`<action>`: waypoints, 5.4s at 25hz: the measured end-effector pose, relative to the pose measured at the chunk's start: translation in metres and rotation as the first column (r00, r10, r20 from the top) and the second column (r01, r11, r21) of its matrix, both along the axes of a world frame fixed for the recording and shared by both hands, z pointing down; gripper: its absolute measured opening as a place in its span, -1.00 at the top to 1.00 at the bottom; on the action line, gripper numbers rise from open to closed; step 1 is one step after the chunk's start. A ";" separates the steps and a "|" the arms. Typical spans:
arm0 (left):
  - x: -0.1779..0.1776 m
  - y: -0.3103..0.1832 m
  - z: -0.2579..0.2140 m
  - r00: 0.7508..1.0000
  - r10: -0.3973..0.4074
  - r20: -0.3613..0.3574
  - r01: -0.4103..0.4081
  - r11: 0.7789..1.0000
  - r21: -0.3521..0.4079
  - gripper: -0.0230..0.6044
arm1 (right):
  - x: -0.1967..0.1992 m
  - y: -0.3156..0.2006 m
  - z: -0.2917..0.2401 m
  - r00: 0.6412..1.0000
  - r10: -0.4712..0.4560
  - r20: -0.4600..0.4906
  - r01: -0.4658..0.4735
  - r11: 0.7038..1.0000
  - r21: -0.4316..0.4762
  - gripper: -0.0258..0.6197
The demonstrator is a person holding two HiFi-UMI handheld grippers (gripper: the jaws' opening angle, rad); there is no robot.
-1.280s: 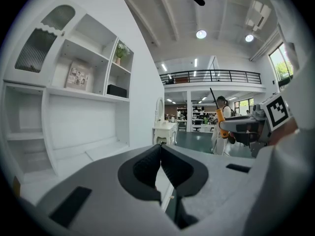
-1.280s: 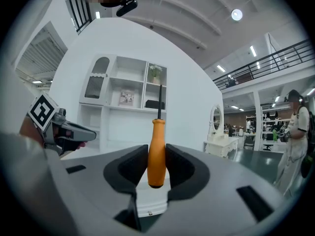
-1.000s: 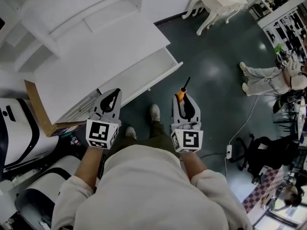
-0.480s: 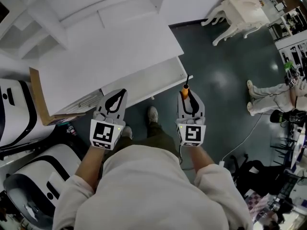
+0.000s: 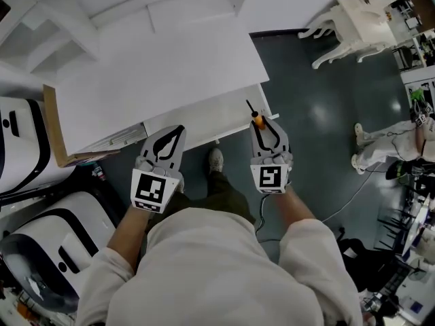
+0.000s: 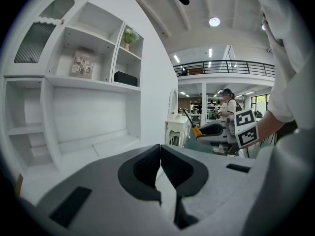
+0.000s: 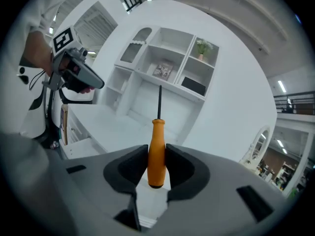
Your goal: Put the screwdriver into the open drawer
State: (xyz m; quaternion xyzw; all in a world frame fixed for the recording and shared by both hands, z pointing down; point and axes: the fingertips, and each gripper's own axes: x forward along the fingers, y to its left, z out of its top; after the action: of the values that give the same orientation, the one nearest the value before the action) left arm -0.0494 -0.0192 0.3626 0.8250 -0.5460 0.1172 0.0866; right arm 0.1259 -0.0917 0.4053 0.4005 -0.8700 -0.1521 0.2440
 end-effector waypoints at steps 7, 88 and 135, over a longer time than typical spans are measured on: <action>-0.002 -0.004 0.008 1.000 -0.026 -0.004 0.026 1.000 -0.013 0.91 | -0.024 -0.014 0.043 0.966 -0.172 -0.192 0.176 0.984 0.008 0.55; -0.037 -0.049 0.143 0.944 -0.329 -0.033 0.304 0.902 -0.306 0.91 | -0.093 -0.049 0.358 0.276 -0.798 -0.536 0.720 0.541 -0.434 0.56; -0.035 -0.054 0.147 0.944 -0.329 -0.041 0.298 0.898 -0.324 0.91 | -0.094 -0.048 0.360 0.252 -0.848 -0.466 0.695 0.494 -0.523 0.42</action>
State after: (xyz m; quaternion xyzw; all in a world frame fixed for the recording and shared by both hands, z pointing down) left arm -0.0848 -0.0730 0.5101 0.7066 -0.6414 0.1474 0.2598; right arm 0.0317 -0.1401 0.7654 -0.1950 -0.8068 -0.2930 0.4746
